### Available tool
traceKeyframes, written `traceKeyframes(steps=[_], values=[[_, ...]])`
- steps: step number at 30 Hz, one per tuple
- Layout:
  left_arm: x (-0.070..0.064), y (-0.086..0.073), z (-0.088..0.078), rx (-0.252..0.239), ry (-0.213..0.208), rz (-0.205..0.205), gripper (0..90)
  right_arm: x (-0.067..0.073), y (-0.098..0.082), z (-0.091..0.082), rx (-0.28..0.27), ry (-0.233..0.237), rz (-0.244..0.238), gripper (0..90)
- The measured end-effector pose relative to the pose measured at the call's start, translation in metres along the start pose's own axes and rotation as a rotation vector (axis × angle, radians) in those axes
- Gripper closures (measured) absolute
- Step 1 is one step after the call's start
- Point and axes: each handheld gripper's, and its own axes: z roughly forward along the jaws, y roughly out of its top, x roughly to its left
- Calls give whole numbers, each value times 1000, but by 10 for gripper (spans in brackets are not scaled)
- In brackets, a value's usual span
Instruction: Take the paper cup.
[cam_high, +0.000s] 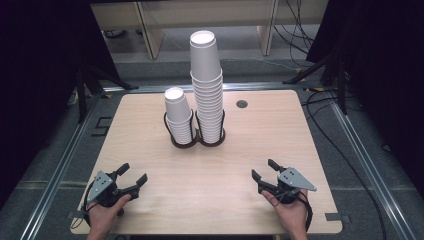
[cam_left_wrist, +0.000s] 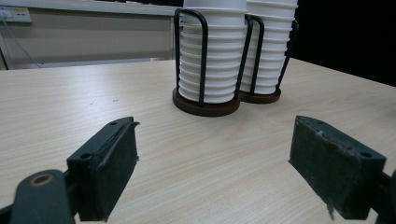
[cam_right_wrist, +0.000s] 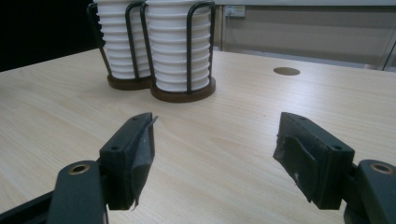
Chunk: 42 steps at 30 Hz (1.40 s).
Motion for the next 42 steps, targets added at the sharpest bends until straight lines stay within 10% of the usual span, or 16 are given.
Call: traceKeyframes(steps=[17, 30, 42], values=[[-8, 19, 11, 15, -76, -3, 148, 0, 12, 1, -7, -6, -13, 299], [-34, 88, 65, -9, -221, 81, 147, -3, 26, 0, -20, 1, -4, 290], [-49, 141, 112, -57, -259, 127, 144, -5, 77, 11, -80, 46, -28, 283]])
